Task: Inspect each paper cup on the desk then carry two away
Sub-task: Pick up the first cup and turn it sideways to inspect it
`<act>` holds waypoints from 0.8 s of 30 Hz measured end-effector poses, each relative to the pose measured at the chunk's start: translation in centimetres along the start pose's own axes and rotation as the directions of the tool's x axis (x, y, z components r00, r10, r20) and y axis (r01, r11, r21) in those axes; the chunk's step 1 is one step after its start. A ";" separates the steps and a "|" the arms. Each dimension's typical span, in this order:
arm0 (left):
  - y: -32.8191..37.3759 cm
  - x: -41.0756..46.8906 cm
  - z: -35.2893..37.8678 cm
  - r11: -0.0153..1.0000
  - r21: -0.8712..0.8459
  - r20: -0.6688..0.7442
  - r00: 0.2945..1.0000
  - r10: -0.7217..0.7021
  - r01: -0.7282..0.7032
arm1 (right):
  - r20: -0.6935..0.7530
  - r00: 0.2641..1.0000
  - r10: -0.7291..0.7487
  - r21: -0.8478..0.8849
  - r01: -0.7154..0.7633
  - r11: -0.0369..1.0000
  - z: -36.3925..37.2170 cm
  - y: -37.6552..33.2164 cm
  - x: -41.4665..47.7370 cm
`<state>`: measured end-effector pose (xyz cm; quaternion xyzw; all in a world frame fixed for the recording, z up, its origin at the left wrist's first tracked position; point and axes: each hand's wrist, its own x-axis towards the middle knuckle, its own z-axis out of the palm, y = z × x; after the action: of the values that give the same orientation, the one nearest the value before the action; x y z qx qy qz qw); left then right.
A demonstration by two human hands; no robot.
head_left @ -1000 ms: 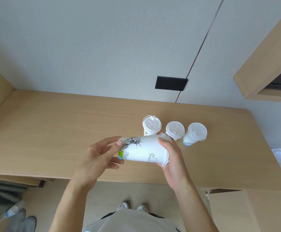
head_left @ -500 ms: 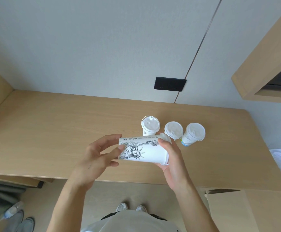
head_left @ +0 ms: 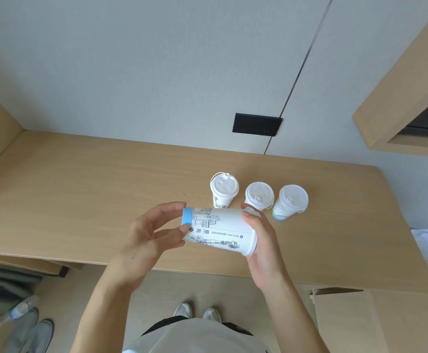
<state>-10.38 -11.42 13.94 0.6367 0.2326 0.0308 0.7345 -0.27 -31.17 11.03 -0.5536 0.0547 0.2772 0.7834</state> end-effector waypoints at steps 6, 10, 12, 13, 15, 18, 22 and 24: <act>-0.3 -0.9 1.8 0.999 0.008 -0.082 0.996 0.032 -0.032 | -0.024 0.999 0.031 -0.023 -0.031 0.999 -1.2 0.5 0.2; -0.6 -1.5 3.0 0.998 0.046 -0.115 0.993 0.039 -0.034 | -0.051 0.998 0.043 0.007 -0.043 0.999 -2.0 1.0 0.9; -0.6 -1.5 3.6 0.997 0.068 -0.126 0.991 0.045 -0.037 | -0.056 0.997 0.051 0.049 -0.048 0.998 -2.1 1.2 1.1; -0.6 -1.5 3.8 0.996 0.082 -0.127 0.990 0.053 -0.043 | -0.049 0.997 0.052 0.072 -0.048 0.996 -2.1 1.4 1.3; -0.4 -1.4 4.0 0.993 0.100 -0.121 0.990 0.069 -0.057 | -0.045 0.997 0.061 0.103 -0.056 0.993 -2.2 1.7 1.4; 0.0 -1.2 3.8 0.987 0.133 -0.103 0.989 0.103 -0.089 | -0.056 0.996 0.070 0.138 -0.062 0.989 -1.9 2.0 1.6; 0.6 -0.8 4.0 0.967 0.201 -0.076 0.981 0.177 -0.158 | -0.046 0.995 0.094 0.235 -0.081 0.969 -1.4 2.7 2.3; 0.7 -0.5 4.4 0.882 0.400 -0.079 0.949 0.305 -0.250 | 0.009 0.992 0.128 0.350 -0.123 0.929 -0.9 3.1 2.6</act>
<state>-8.96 -15.55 15.07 0.7913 0.1913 0.1341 0.5651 0.61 -30.29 7.11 -0.4030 0.1437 0.3086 0.8495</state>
